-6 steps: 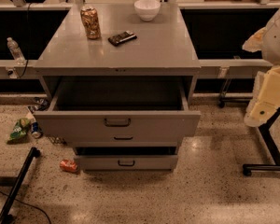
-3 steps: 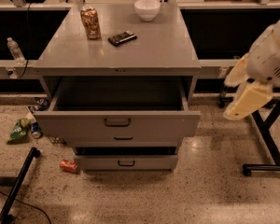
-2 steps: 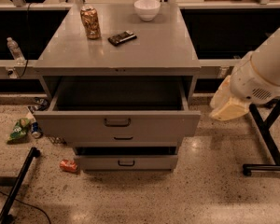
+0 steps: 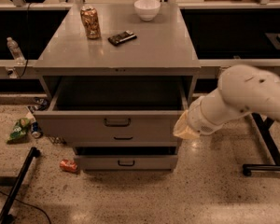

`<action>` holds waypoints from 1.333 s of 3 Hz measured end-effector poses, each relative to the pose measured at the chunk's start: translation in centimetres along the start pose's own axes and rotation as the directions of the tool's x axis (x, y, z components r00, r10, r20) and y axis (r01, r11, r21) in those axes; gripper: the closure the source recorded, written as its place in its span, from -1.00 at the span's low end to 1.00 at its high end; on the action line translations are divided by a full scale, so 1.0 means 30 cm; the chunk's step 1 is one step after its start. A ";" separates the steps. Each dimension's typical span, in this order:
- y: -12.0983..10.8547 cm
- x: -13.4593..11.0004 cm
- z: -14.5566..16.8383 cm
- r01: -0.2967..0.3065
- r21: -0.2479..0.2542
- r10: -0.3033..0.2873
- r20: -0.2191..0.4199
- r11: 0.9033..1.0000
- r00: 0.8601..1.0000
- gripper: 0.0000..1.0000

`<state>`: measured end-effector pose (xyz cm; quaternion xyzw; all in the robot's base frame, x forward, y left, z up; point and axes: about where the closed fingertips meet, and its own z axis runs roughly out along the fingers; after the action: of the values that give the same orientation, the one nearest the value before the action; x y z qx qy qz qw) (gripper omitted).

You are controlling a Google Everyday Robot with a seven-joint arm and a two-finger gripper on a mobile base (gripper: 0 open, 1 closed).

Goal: Close top drawer

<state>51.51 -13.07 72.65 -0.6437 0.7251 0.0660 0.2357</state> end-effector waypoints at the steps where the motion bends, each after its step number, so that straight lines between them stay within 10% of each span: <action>1: -0.062 -0.033 0.197 0.051 0.051 -0.052 0.022 0.997 0.998 1.00; 3: -0.056 -0.010 0.276 0.066 0.095 -0.066 -0.005 0.993 0.998 1.00; 4: -0.093 -0.008 0.329 0.177 0.201 -0.175 -0.028 0.964 0.984 1.00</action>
Offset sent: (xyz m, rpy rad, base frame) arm 0.0282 0.0250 -0.0378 0.0044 -0.0572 0.0256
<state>56.75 -9.36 64.64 -0.6785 0.6691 -0.0325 0.3014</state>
